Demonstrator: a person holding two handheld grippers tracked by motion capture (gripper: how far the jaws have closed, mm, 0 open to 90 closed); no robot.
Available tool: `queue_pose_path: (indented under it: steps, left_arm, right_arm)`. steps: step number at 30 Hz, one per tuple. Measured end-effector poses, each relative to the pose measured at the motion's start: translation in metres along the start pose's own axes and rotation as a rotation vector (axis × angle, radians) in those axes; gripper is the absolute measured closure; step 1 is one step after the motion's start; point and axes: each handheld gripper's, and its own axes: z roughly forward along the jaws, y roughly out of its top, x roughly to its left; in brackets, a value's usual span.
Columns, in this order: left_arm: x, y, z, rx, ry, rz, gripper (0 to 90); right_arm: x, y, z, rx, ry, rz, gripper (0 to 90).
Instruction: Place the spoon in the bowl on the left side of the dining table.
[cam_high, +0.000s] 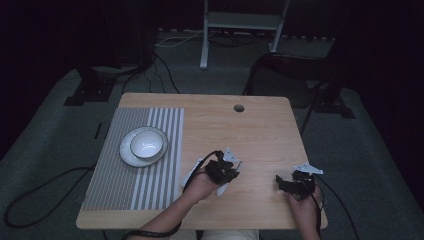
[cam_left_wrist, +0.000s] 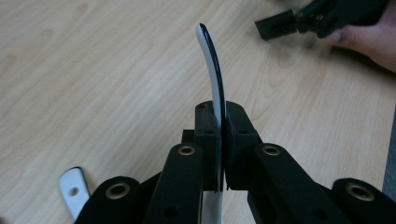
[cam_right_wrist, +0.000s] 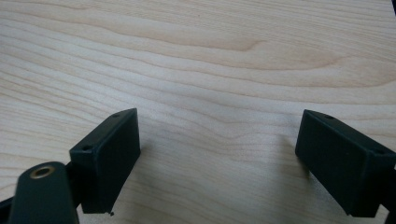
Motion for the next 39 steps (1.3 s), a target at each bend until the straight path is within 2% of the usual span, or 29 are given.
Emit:
queue_pose_path:
  steps: [5,9,17,20,23,26,28,31,35,39]
  left_arm:
    - [0.004,0.001,-0.007,-0.007,0.008,0.004,85.7]
    - [0.009,0.000,-0.013,-0.018,0.020,-0.008,85.7]
    - [0.021,-0.001,-0.034,-0.046,0.054,-0.018,85.6]
    - [0.028,-0.005,-0.046,-0.071,0.067,-0.046,85.7]
    - [0.031,-0.007,-0.052,-0.075,0.075,-0.046,85.7]
    - [0.041,-0.011,-0.067,-0.086,0.109,-0.067,85.6]
    - [0.044,-0.012,-0.071,-0.092,0.115,-0.074,85.6]
    - [0.054,-0.018,-0.086,-0.124,0.139,-0.106,85.7]
    - [0.060,-0.023,-0.094,-0.132,0.156,-0.117,85.6]
    - [0.073,-0.033,-0.105,-0.142,0.176,-0.140,85.6]
  right_arm:
    - [0.000,0.000,0.000,0.000,0.000,0.000,13.2]
    - [0.000,0.000,0.000,0.000,0.000,0.000,13.3]
    - [0.000,0.000,0.000,0.000,0.000,-0.001,13.3]
    - [0.000,0.000,0.000,-0.002,0.000,-0.003,13.3]
    - [0.000,0.000,0.000,-0.002,0.000,-0.003,13.3]
    - [0.000,0.000,0.000,0.000,0.000,-0.002,13.3]
    - [0.000,0.000,0.000,0.000,0.000,-0.003,13.3]
    - [0.000,0.000,0.000,-0.001,-0.001,-0.004,13.3]
    - [0.000,0.000,0.000,-0.001,-0.001,-0.004,13.3]
    - [0.000,0.000,0.000,-0.001,-0.001,-0.003,13.3]
